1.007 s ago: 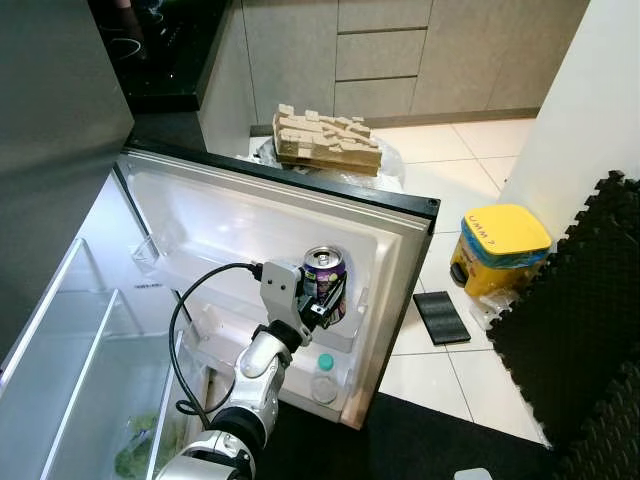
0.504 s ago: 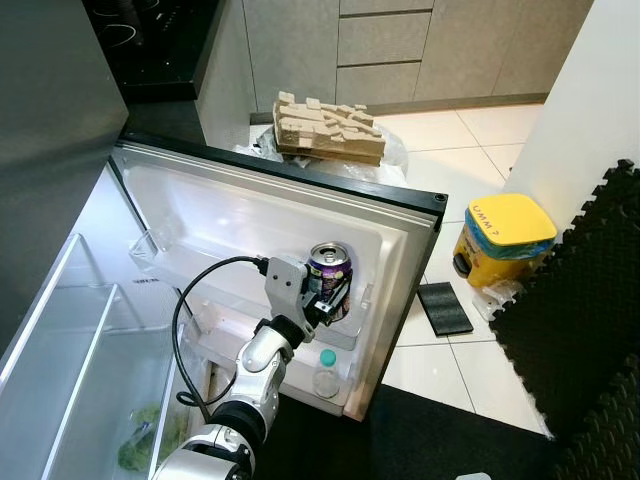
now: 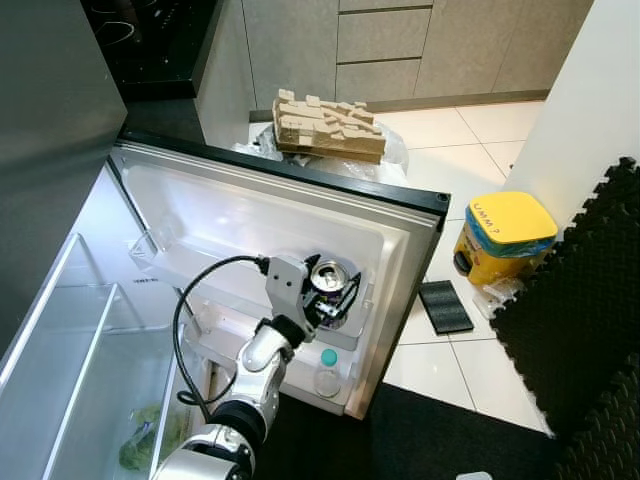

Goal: Restocking fridge

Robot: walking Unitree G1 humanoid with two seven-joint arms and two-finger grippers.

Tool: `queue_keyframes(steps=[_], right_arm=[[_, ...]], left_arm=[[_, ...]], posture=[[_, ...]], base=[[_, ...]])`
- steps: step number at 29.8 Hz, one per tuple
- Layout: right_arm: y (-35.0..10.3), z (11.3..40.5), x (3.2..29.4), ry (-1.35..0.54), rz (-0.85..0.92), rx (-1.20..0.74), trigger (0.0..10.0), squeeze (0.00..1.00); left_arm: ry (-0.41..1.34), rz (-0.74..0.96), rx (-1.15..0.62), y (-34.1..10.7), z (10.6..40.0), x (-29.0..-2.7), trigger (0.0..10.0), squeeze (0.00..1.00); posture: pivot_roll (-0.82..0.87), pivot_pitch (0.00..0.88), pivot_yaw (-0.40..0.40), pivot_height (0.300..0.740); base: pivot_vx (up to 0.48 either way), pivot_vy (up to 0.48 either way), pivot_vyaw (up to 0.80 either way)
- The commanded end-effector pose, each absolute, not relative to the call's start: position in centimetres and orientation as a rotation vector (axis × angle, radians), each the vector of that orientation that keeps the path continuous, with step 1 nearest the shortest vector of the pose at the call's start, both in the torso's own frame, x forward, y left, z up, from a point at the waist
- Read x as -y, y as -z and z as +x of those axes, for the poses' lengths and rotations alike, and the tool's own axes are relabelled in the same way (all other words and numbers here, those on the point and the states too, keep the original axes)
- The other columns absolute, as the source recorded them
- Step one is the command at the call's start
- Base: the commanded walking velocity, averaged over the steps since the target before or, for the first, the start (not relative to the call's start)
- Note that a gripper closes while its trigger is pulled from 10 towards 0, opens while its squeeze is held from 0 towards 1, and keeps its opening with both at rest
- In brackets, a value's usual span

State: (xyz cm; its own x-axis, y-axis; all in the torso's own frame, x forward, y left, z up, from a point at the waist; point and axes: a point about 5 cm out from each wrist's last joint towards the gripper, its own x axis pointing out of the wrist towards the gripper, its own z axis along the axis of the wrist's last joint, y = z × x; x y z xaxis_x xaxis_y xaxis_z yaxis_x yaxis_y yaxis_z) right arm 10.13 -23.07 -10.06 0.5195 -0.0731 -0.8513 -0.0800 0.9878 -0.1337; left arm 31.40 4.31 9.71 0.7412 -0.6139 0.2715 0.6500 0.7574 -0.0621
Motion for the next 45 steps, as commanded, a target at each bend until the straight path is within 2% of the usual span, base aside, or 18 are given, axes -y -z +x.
queue_keyframes(steps=[1,12,16,22,24,27,30,33,36,45], right_arm=[[10.2,9.9,22.8,-0.011,-0.153,-1.035,10.0,0.0],[10.0,10.8,22.9,-0.013,-0.159,-1.025,10.0,0.0],[9.8,11.3,23.2,-0.016,-0.17,-1.026,10.0,0.0],[9.7,11.5,23.4,-0.02,-0.177,-1.028,10.0,0.0],[9.7,11.7,23.4,-0.022,-0.18,-1.029,10.0,0.0],[9.7,11.8,23.4,-0.024,-0.183,-1.03,10.0,0.0],[9.6,12.2,23.4,-0.031,-0.187,-1.028,10.0,0.0],[9.5,12.5,23.3,-0.033,-0.188,-1.026,10.0,0.0],[9.5,12.6,23.3,-0.034,-0.189,-1.025,10.0,0.0],[9.5,12.6,23.4,-0.033,-0.193,-1.038,10.0,0.0]], left_arm=[[0.769,-0.218,0.328,-12.3,31.5,-0.9,10.0,0.0],[0.767,-0.199,0.415,-13.4,31.7,-2.8,10.0,0.0],[0.721,-0.174,0.444,-13.4,31.6,-5.5,10.0,0.0],[0.66,-0.152,0.43,-12.8,31.5,-7.5,10.0,0.0],[0.604,-0.149,0.401,-12.0,31.4,-9.1,10.0,0.0],[0.577,-0.142,0.384,-11.5,31.2,-9.9,10.0,0.0],[0.504,-0.118,0.315,-9.6,30.4,-12.1,10.0,0.0],[0.467,-0.101,0.259,-8.2,29.8,-13.2,10.0,0.0],[0.445,-0.097,0.217,-7.2,29.4,-13.8,10.0,0.0],[0.392,-0.076,-0.058,-1.7,26.5,-15.3,10.0,0.0]], posture=[[-0.07,0.13,0.084,0.74],[-0.06,0.099,0.078,0.74],[-0.04,0.077,0.07,0.74],[-0.03,0.065,0.061,0.74],[-0.02,0.058,0.054,0.74],[-0.01,0.054,0.051,0.74],[0.0,0.046,0.046,0.74],[0.0,0.037,0.044,0.74],[0.0,0.031,0.042,0.74],[0.0,0.004,0.032,0.74]], base=[[0.0,0.0,0.0],[0.0,0.0,0.0],[0.0,0.0,0.0],[0.0,0.0,0.0],[0.0,0.0,0.0],[0.0,0.0,0.0],[0.0,0.0,0.0],[0.0,0.0,0.0],[0.0,0.0,0.0],[0.0,0.0,0.0]])
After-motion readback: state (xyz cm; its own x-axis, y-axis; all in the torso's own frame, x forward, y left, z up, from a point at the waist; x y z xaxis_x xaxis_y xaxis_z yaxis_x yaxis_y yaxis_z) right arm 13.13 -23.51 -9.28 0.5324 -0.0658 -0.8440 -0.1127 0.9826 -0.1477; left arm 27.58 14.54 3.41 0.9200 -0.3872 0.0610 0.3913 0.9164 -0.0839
